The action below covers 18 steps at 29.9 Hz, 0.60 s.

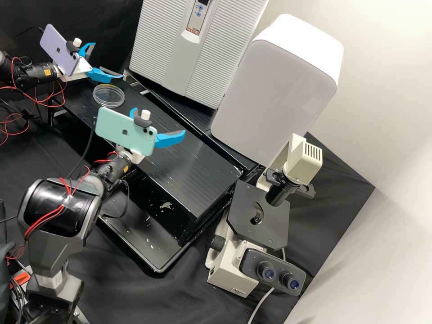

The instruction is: Slide the petri dish to the right

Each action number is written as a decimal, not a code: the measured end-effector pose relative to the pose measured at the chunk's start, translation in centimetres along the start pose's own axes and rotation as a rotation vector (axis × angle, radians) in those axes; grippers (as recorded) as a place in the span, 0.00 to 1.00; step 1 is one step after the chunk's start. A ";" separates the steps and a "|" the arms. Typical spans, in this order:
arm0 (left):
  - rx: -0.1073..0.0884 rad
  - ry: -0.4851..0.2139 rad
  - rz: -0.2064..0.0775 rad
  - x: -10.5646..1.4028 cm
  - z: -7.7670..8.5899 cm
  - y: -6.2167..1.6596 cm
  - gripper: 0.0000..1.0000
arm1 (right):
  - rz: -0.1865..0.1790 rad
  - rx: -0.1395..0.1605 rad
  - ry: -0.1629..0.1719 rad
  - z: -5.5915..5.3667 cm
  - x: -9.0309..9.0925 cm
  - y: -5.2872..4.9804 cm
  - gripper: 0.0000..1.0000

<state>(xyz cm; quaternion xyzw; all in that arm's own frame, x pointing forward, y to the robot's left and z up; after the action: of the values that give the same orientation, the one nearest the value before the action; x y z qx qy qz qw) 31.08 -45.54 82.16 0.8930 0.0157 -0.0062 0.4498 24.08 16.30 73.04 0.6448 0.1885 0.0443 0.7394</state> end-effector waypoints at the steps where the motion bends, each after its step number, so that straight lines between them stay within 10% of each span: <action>1: 0.000 0.000 0.000 0.0 0.0 0.00 1.00 | -0.007 -0.007 0.000 -0.2 0.1 -0.3 1.00; 18: 0.000 0.000 0.000 0.0 0.0 0.00 1.00 | -0.106 -0.056 -0.022 -1.2 1.9 -4.7 1.00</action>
<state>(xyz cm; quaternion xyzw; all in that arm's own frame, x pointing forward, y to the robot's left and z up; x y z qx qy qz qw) 31.08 -45.54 82.16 0.8930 0.0157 -0.0062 0.4498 24.57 17.22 67.99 0.6135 0.2131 0.0033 0.7604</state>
